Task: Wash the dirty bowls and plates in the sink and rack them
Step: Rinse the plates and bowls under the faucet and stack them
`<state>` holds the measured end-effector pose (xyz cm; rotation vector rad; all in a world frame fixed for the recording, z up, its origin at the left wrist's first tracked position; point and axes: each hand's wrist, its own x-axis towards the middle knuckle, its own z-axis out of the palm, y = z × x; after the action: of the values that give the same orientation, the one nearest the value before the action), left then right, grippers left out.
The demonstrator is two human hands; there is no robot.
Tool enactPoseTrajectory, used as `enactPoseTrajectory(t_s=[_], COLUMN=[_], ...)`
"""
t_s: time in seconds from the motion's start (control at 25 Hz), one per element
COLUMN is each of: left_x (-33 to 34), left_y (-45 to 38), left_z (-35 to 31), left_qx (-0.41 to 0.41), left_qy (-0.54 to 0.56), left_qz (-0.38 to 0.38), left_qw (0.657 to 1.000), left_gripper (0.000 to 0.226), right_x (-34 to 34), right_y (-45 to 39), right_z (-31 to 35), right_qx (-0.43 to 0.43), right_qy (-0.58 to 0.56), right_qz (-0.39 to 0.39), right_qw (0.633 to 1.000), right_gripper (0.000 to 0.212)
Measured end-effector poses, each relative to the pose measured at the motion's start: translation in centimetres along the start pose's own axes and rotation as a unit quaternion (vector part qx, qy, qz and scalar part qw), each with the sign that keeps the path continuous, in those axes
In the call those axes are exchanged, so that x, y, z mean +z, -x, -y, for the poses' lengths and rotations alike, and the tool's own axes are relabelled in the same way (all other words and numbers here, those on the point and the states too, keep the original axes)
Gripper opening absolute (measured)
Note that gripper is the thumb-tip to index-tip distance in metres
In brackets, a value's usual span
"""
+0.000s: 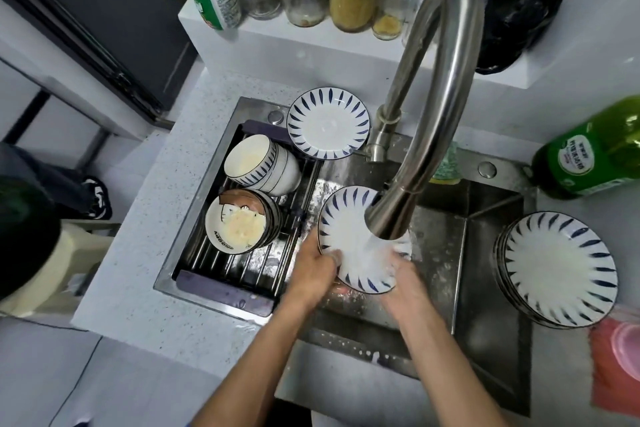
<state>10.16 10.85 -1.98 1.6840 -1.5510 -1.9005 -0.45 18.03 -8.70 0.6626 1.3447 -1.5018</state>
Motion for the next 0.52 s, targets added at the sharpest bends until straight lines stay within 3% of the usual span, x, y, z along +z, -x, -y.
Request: enactPoseTrajectory(t_s=[0.08,0.16,0.24,0.28,0.4,0.52], left_x=[-2.2,-3.4,-4.0,-4.5,-5.9,-5.4], left_y=[-0.5,-1.1,-0.8,-0.9,-3.6,-9.2], left_z=[-0.9,-1.3,-1.6,-2.1,-4.2,-7.2], left_qx=[0.061,0.175,0.274,0.283,0.216,0.101], left_qy=[-0.085,-0.182,-0.257,-0.261,-0.134,0.062], left_qz=[-0.030,-0.129,-0.214,-0.245,-0.291,-0.219], left_qw=[0.994,0.959,0.902,0.890,0.922,0.968], left_gripper=[0.046,0.046,0.048,0.048,0.051,0.056], right_x=[0.5,1.5,3.0,3.1,2.1,1.5], right_y=[-1.9,-1.6,1.5,2.4,2.4,1.3], right_z=[-0.4,-0.1,0.1,0.0,0.1,1.3], right_qx=[0.004,0.004,0.008,0.001,-0.009,0.013], right_qy=[0.032,0.049,0.083,0.129,0.150,0.147], right_qz=[0.052,0.064,0.099,0.108,0.100,0.051], right_qw=[0.998,0.997,0.992,0.986,0.984,0.988], right_gripper=[0.048,0.060,0.043,0.038,0.038,0.034])
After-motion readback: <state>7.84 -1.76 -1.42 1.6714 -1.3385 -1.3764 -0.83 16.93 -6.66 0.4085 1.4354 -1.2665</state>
